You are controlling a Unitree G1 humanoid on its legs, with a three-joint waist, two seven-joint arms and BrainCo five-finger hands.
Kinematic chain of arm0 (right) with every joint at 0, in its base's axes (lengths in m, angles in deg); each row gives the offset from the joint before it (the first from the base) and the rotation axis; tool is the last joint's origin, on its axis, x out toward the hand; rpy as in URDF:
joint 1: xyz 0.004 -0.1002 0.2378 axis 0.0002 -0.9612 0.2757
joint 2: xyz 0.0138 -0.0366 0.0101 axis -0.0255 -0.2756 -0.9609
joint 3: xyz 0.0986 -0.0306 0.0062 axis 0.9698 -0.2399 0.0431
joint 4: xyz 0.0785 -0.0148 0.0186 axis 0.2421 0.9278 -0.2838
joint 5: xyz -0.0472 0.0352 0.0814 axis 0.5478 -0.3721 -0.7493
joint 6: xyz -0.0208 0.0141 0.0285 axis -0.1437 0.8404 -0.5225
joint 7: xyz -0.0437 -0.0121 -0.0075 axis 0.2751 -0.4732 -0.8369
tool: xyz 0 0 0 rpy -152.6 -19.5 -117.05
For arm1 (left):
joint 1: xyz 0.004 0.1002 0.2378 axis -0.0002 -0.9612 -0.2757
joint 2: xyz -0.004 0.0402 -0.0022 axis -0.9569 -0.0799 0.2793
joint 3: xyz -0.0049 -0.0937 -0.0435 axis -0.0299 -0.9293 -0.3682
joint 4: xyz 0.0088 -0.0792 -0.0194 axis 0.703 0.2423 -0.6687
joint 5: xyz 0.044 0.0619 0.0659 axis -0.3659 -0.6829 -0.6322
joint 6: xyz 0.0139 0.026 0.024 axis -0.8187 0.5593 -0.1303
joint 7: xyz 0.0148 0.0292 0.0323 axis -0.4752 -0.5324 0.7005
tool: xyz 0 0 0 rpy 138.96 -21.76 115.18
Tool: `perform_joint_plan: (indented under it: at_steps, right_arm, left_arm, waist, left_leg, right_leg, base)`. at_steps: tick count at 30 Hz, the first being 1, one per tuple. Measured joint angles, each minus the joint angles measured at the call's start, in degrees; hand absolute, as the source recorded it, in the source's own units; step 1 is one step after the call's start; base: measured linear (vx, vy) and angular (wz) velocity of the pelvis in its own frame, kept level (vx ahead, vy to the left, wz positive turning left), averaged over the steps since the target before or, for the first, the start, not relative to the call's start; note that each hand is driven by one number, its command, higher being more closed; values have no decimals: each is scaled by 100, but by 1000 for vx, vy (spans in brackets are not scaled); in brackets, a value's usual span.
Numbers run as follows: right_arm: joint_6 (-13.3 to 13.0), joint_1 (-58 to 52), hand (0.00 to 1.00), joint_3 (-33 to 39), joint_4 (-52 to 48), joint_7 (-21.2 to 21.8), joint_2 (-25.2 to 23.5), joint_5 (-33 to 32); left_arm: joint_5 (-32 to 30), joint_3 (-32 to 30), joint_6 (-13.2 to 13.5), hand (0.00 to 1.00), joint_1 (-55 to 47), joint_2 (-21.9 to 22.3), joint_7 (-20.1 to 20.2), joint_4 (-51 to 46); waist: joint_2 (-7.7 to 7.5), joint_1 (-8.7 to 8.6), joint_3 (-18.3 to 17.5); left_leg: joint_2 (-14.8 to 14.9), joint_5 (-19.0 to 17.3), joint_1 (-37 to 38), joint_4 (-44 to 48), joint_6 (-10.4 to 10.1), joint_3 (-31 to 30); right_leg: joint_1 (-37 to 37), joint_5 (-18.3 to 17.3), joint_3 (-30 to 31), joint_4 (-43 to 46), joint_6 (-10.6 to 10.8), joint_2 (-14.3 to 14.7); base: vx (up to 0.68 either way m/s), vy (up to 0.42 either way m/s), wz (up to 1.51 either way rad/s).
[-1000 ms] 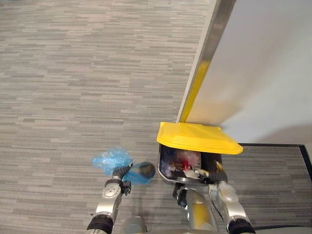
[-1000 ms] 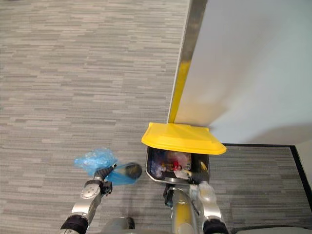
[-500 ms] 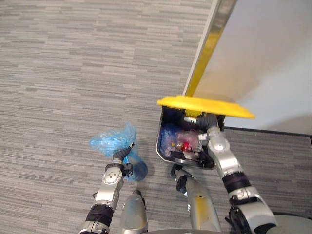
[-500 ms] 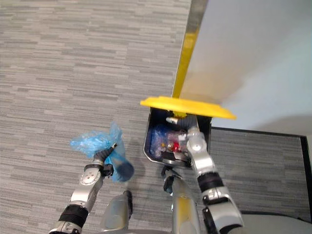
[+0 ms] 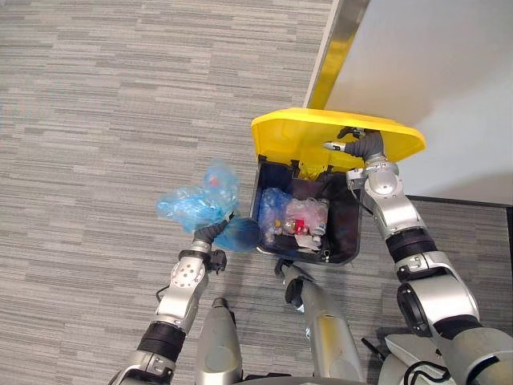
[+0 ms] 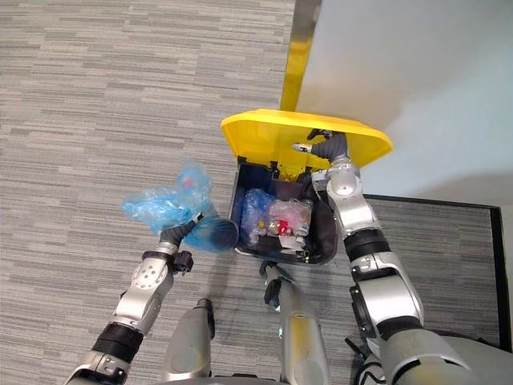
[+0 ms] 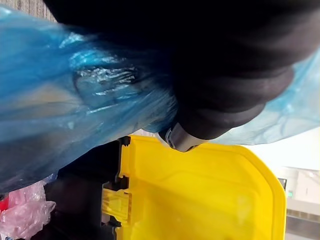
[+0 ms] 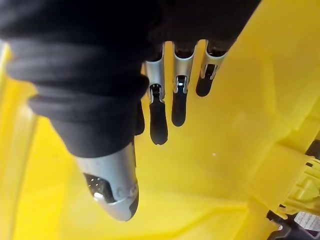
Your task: Gather rubbish on tea table into small bin, then transfer packed bag to large trash can.
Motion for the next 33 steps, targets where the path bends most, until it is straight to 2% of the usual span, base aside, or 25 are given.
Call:
perform_joint_plan:
  at_steps: [2,7,10,13,19,20,21,22,23,24,25,26,30,33]
  right_arm:
    - [0,164,0,-154,208,9,150,2]
    - [10,478,0,-166,499,12,171,-1]
    - [10,542,0,-177,495,10,169,0]
    - [12,701,0,-327,491,12,173,1]
    - [41,768,0,-348,348,17,139,0]
    - [89,773,0,-348,240,16,112,-1]
    - [98,799,0,-348,223,16,90,-1]
    - [132,944,0,-347,218,13,53,-1]
    - [122,1005,0,-346,210,-5,54,1]
    - [121,1090,0,-352,221,-7,43,2]
    - [123,1213,0,-352,220,-5,-16,1]
    - [126,1302,0,-350,222,1,-24,2]
    - [127,1304,0,-346,255,-4,-20,2]
    - [126,1297,0,-337,205,-49,60,2]
  left_arm:
    - [81,197,2,100,25,-86,5,-203]
    - [132,700,3,100,175,-132,2,-553]
    - [130,1116,7,100,485,-121,4,-729]
    - [124,1394,13,100,786,-99,8,-879]
    - [5,1853,12,100,1304,85,-56,-1051]
    - [-102,1877,11,100,1428,155,-145,-1051]
    - [-147,1896,11,100,1490,201,-175,-1049]
    - [-300,1884,14,100,1657,284,-293,-1031]
    - [-473,1865,8,100,1773,399,-376,-1026]
    - [-555,1843,11,100,1821,466,-426,-1027]
    - [-693,1811,-12,100,1909,530,-610,-990]
    - [-826,1799,-47,100,1993,550,-717,-931]
    - [-1121,1740,-102,100,2283,700,-1024,-725]
    - [-1283,1597,-176,100,2612,911,-1255,-555]
  waist:
    - [-39,0,68]
    - [-44,5,109]
    - [-59,11,208]
    - [-113,-9,269]
    - [-236,-14,339]
    - [-293,-16,369]
    - [-303,-10,385]
    - [-212,62,473]
    - [-298,-192,532]
    - [-299,-181,578]
    - [-306,-59,580]
    - [-305,-14,580]
    - [-305,-163,580]
    - [-304,-183,579]
  left_leg:
    - [10,0,-15,38,1,-46]
    - [90,-31,-199,239,-51,-76]
    - [110,-67,-233,370,-113,-89]
    - [112,-71,-256,407,-121,-4]
    - [189,-77,-238,436,-132,120]
    - [192,-77,-236,433,-130,137]
    - [207,-68,-234,412,-114,130]
    - [437,-72,-240,363,-136,174]
    - [301,1,-291,476,-262,132]
    - [326,39,-295,496,-348,128]
    - [289,45,-365,428,-331,97]
    - [285,42,-374,420,-321,120]
    - [226,42,-406,435,-319,150]
    - [144,108,-564,428,-282,199]
  right_leg:
    - [72,74,-37,-125,-70,27]
    - [101,229,-27,-382,100,139]
    - [158,316,1,-492,2,198]
    - [157,392,74,-625,87,244]
    - [155,391,113,-722,89,358]
    - [155,369,113,-761,119,381]
    - [145,257,82,-760,259,399]
    - [-217,77,234,323,-310,322]
    - [-376,-129,1134,1270,-597,160]
    - [-389,-107,1152,1230,-485,227]
    - [-365,104,1146,910,-345,326]
    - [-359,223,1124,766,-360,352]
    - [-344,325,1064,692,-262,273]
    - [-341,585,1007,411,-238,170]
  base:
    - [-33,-24,6]
    - [-36,-16,-1]
    - [-65,-32,-6]
    - [-56,-30,-15]
    - [-38,-57,-13]
    - [-44,-75,-18]
    - [-50,-113,-30]
    - [-2,-148,23]
    - [26,-172,29]
    - [39,-165,17]
    - [-26,-126,-50]
    - [-44,-87,-52]
    - [-36,2,-12]
    - [-55,68,4]
